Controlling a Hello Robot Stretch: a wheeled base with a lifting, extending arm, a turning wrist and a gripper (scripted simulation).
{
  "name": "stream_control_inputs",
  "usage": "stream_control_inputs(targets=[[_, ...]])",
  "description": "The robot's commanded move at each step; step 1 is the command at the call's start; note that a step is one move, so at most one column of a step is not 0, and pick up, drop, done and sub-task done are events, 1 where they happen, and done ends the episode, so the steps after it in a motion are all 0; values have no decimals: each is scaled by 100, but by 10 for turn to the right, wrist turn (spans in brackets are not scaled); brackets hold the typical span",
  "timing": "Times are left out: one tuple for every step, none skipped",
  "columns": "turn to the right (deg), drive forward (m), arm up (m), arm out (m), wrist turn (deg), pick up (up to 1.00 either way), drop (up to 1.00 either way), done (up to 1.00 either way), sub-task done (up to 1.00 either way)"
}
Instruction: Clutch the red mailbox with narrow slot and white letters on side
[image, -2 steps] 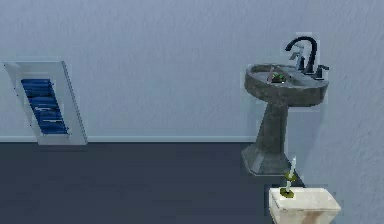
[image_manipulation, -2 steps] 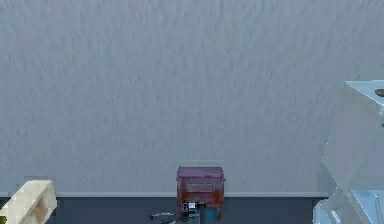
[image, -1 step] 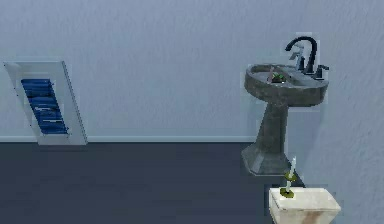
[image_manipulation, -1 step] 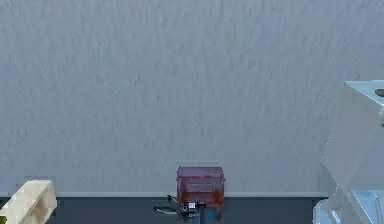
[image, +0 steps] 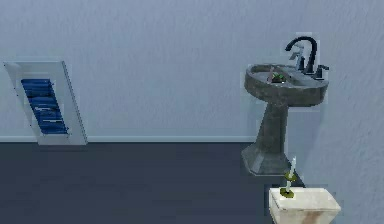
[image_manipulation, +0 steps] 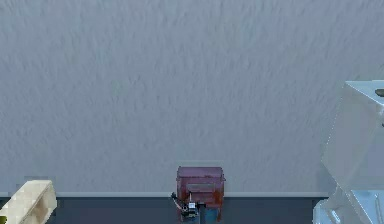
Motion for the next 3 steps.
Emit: stream_control_inputs(targets=[[0,0,0,0,0,100,0,0,0],[0,0,10,0,0,0,0,0,0],[0,0,0,0,0,0,0,100,0]])
